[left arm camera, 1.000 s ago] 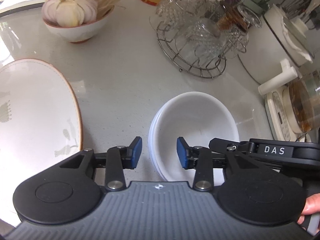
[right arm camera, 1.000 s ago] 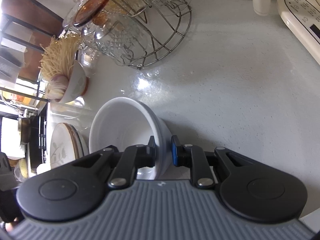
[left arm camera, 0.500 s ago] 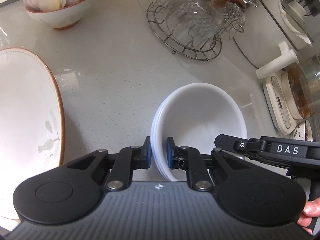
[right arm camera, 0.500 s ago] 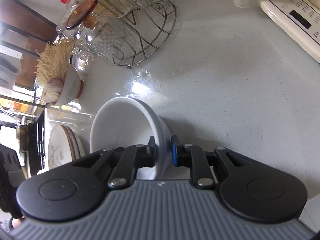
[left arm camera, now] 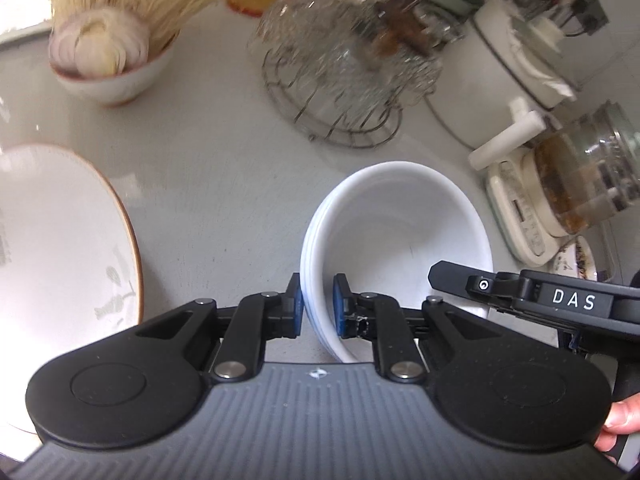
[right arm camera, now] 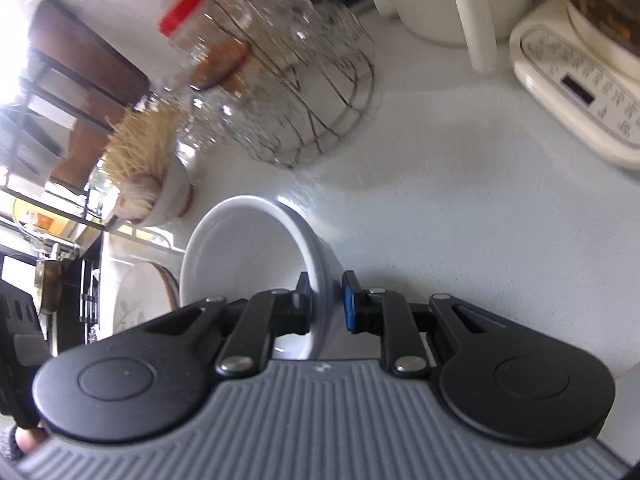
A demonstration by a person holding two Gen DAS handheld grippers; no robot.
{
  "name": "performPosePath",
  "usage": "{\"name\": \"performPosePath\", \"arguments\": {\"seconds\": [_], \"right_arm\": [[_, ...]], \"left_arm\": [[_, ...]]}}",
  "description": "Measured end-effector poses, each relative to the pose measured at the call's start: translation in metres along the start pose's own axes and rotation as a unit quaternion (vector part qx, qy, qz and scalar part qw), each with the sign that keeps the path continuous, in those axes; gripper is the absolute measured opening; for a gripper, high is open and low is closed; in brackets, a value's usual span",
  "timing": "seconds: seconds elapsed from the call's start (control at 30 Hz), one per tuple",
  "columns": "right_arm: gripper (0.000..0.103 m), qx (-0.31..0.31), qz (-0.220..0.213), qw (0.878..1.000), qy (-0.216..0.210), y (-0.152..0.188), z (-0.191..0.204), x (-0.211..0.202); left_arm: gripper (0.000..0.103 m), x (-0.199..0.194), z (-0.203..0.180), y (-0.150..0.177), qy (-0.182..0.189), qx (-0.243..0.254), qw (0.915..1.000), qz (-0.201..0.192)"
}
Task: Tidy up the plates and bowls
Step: 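Lift the nested bowl stack and carry it over the white plate stack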
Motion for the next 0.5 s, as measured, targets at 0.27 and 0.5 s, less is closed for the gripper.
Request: {"name": "performPosePath", "arguments": {"seconds": [0.27,0.5], "right_arm": [[0.019,-0.003,-0.037,0.999,-0.006,0.000,0.015,-0.033],[0.019,-0.004,-0.058,0.998,-0.013,0.002,0.032,-0.049]], "left_arm": [[0.018,-0.034,-0.012,-0.008,0.018,0.016,0.9996,-0.013],[0.018,-0.060,-0.012,-0.013,0.026,0.035,0.9987,-0.025]]}}
Point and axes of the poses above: each gripper's, at about its wrist camera, not at the fingertips, and x roughly the way its jaws point, z to its left, y to its underside, the point moved 1 cm from there along x, roughly the way its jaws point, and after that the axes turned 13 degrees about y, right-handed, at the moved point
